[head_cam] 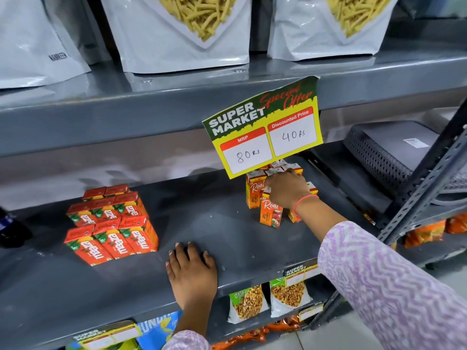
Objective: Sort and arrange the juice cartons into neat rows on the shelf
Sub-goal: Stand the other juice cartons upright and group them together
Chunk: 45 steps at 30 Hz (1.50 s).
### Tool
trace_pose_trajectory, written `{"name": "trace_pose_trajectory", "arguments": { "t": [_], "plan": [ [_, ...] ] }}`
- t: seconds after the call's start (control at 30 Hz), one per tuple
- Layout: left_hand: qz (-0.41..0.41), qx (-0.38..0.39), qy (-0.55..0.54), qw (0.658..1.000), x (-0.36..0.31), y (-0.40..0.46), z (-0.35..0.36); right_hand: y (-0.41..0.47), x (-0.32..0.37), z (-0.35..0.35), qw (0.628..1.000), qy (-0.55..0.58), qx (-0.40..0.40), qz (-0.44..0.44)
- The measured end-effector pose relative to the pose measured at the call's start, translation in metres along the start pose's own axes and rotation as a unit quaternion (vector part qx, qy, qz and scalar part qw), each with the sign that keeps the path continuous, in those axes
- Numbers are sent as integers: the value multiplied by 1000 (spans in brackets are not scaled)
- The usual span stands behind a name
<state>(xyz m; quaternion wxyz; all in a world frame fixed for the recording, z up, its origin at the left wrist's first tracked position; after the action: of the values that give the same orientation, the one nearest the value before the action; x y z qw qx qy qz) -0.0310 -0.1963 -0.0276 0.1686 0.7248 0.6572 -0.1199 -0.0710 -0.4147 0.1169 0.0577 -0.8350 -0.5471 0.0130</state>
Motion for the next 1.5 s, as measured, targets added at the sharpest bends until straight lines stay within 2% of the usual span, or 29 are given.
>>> {"name": "trace_pose_trajectory", "arguments": {
  "t": [0.13, 0.3, 0.6, 0.67, 0.73, 0.8, 0.83, 0.9, 0.93, 0.97, 1.0, 1.03, 1.07, 1.1, 1.17, 1.2, 1.33, 1.5],
  "plan": [
    [0, -5, -4, 1000, 0, 0, -1, -3, -4, -1, 998, 45, -14, -28],
    [3, 7, -13, 1000, 0, 0, -1, -6, -7, 2, 995, 51, -56, -70],
    [14, 17, -11, 1000, 0, 0, 0, -10, -11, 9, 987, 121, -87, -62],
    [13, 31, -8, 999, 0, 1, 1, -14, -18, 10, 970, 173, -156, -67],
    [6, 41, -9, 999, 0, 2, 2, -21, -33, 8, 921, 253, -293, -44],
    [-2, 29, -26, 999, -2, 3, 2, -29, -61, 15, 843, 353, -406, 13],
    [-2, 17, -45, 999, -4, 5, 2, -31, -77, 25, 795, 422, -433, 47],
    [31, 42, -81, 995, -23, 2, 3, -34, -105, 47, 680, 580, -439, 86],
    [54, 71, -108, 990, -40, -1, 5, -34, -117, 59, 639, 641, -414, 100],
    [80, 91, -143, 982, -59, -5, 7, -35, -124, 70, 629, 671, -376, 111],
    [93, 108, -177, 974, -79, -10, 8, -37, -126, 79, 654, 676, -323, 107],
    [92, 126, -210, 965, -101, -15, 10, -37, -129, 88, 697, 658, -270, 95],
    [80, 148, -252, 953, -120, -19, 13, -38, -129, 96, 739, 630, -225, 80],
    [60, 179, -308, 932, -135, -20, 17, -38, -129, 101, 763, 615, -190, 59],
    [23, 242, -423, 873, -151, -18, 25, -34, -127, 107, 776, 614, -145, 13],
    [15, 256, -442, 860, -154, -14, 31, -31, -124, 106, 781, 610, -132, -6],
    [20, 259, -442, 859, -156, -2, 39, -22, -123, 101, 809, 577, -104, -26],
    [33, 303, -430, 850, -156, -1, 36, -15, -126, 100, 817, 571, -81, -19]
  ]
}}
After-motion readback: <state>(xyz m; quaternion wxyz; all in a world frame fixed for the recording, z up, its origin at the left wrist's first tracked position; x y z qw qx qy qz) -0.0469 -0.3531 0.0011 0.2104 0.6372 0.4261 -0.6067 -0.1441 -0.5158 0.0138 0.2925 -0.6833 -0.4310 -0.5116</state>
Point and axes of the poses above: each hand's wrist, its own y-axis towards the middle knuckle, its own z-axis out of the palm, x = y × z, the point moved 3 cm from there along y, towards the middle knuckle, and after that the axes turned 9 degrees about -z, right-handed, at the moved point
